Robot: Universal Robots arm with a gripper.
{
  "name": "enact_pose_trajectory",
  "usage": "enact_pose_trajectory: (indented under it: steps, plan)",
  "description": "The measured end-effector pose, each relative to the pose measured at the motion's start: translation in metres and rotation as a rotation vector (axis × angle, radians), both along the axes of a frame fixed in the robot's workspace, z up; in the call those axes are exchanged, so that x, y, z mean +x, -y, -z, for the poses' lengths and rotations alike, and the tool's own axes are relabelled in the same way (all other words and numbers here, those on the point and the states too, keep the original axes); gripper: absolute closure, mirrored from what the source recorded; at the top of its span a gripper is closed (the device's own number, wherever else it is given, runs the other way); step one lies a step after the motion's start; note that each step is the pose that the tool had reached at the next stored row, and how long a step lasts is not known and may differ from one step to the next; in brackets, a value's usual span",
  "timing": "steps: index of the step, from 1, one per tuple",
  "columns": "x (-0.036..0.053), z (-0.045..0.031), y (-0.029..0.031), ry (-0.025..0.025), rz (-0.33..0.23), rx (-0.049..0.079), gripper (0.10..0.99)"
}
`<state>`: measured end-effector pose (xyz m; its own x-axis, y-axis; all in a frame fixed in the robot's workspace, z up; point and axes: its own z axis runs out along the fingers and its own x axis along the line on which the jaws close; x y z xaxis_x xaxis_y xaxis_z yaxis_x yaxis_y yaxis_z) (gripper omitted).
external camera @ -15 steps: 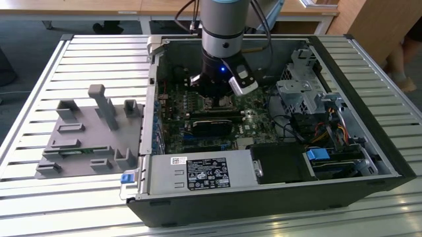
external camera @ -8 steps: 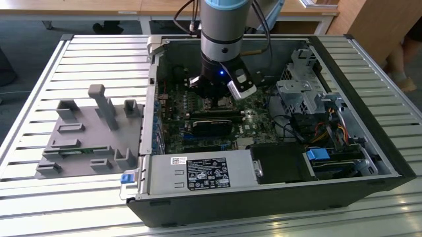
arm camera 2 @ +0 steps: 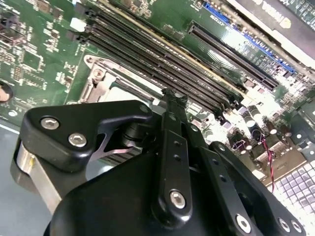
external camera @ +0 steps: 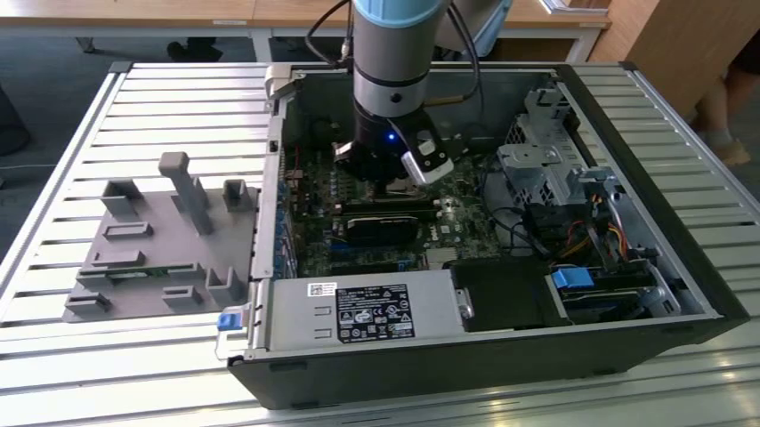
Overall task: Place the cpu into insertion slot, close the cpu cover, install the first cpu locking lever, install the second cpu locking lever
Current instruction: 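Install the second cpu locking lever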
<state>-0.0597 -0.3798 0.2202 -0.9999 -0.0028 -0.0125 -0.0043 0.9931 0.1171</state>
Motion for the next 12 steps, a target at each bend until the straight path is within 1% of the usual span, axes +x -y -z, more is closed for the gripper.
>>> enact_pose_trajectory:
  steps: [4, 6, 7, 8, 12]
  plan:
    - [-0.0015, 0.0063, 0.0, 0.0, 0.0, 0.002, 0.98]
    - [-0.0017, 0.0085, 0.0002, -0.0001, 0.0, 0.006, 0.98]
    - [-0.0019, 0.009, 0.0005, -0.0001, 0.0, 0.01, 0.98]
    - [-0.002, 0.0094, 0.0015, 0.0, 0.0, 0.017, 0.98]
    - [-0.0035, 0.0102, 0.0077, 0.0, 0.0, 0.047, 0.98]
